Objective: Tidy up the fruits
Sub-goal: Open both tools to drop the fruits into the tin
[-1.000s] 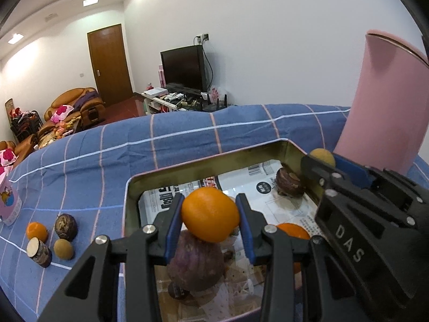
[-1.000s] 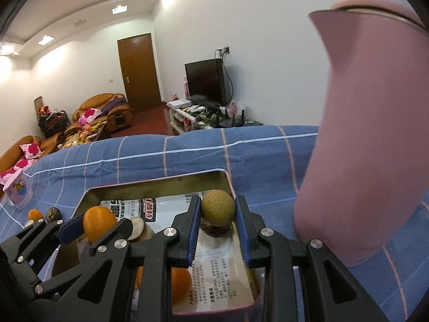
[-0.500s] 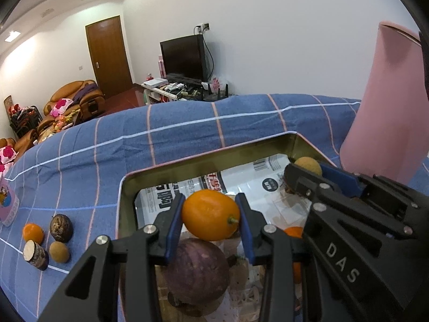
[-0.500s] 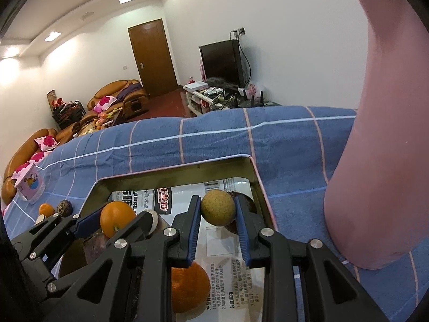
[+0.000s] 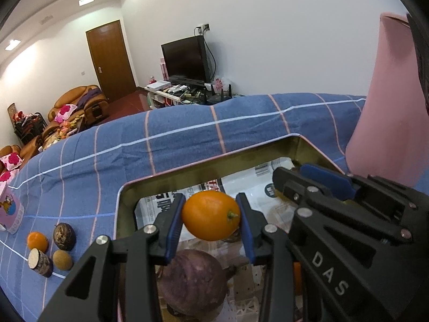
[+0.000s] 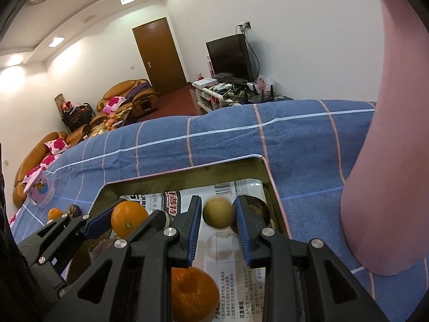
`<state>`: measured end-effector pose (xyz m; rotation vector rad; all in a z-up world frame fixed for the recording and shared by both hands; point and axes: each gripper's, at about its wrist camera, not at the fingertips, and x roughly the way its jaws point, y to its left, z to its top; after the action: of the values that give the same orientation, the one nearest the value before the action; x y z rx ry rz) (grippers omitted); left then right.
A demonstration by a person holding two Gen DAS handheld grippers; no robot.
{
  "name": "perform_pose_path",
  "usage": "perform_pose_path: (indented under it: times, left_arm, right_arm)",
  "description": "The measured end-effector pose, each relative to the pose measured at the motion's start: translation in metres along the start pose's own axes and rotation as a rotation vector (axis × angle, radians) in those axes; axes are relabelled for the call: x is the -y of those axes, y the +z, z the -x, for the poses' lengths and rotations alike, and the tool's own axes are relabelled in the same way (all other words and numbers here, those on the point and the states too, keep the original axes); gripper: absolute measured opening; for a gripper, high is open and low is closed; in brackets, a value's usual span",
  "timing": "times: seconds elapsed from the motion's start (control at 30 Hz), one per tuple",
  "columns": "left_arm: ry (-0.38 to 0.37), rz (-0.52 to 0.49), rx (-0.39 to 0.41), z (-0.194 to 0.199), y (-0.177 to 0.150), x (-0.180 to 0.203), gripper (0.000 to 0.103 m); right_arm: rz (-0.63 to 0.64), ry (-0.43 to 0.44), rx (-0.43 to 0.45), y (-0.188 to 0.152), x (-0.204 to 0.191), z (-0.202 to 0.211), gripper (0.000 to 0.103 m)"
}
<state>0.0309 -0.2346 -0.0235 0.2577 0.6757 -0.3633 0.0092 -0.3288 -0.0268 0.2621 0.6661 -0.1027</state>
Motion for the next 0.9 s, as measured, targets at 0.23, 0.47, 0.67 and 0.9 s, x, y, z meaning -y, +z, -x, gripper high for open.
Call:
perform_pose_path:
  times: [0.23,0.47,0.67,0.9]
  left_arm:
    - [0.015,0.003,0.03,0.008,-0.001,0.001,0.083]
    - [0.007,0.011,0.047,0.016,-0.005,0.0,0.103]
    - [0.018,-0.01,0.113,0.03,-0.007,0.004,0.103]
    - [0.144,-0.011,0.243,0.048,-0.007,-0.004,0.103]
  right_arm:
    - [-0.005,0.038,0.023,0.0,-0.002,0.005,0.057]
    - [0.016,0.011,0.074,0.0,-0.005,0.017,0.076]
    - [-0.008,-0.009,0.162,0.003,0.001,0.035,0.076]
    - [0.013,-0.143,0.293,0.001,0.003,0.053,0.076]
